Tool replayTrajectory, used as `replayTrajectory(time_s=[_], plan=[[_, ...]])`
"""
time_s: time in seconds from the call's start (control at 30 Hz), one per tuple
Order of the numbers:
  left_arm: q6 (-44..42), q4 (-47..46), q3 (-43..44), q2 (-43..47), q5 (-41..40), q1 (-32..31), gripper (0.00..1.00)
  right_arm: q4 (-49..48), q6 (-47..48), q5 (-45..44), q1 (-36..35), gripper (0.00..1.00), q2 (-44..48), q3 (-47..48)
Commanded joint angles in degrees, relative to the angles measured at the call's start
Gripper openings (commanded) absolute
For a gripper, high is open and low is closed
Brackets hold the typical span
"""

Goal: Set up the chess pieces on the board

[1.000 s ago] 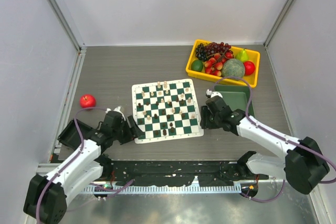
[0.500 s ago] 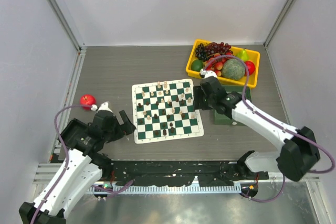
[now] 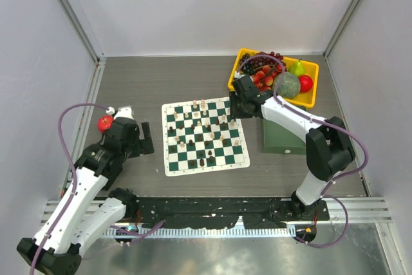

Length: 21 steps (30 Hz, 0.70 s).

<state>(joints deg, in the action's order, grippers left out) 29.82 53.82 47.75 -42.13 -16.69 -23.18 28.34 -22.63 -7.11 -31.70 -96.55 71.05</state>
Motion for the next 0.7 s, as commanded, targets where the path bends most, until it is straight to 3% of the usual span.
replayTrajectory(time_s=[0.0, 0.3, 0.67], plan=[[-4.86, 1.2, -0.28, -1.9, -4.06, -0.02, 0.99, -0.83, 0.04, 2.63, 2.34, 0.42, -1.0, 2.87], [-6.44, -5.83, -3.71, 2.83, -2.3, -0.02, 0.99, 2.6, 0.84, 3.86, 3.14, 0.43, -5.74, 10.6], [-5.04, -18.22, -13.55, 14.35, -4.32, -0.02, 0.99, 13.14, 2.42, 3.77, 3.14, 0.47, -15.59, 27.91]])
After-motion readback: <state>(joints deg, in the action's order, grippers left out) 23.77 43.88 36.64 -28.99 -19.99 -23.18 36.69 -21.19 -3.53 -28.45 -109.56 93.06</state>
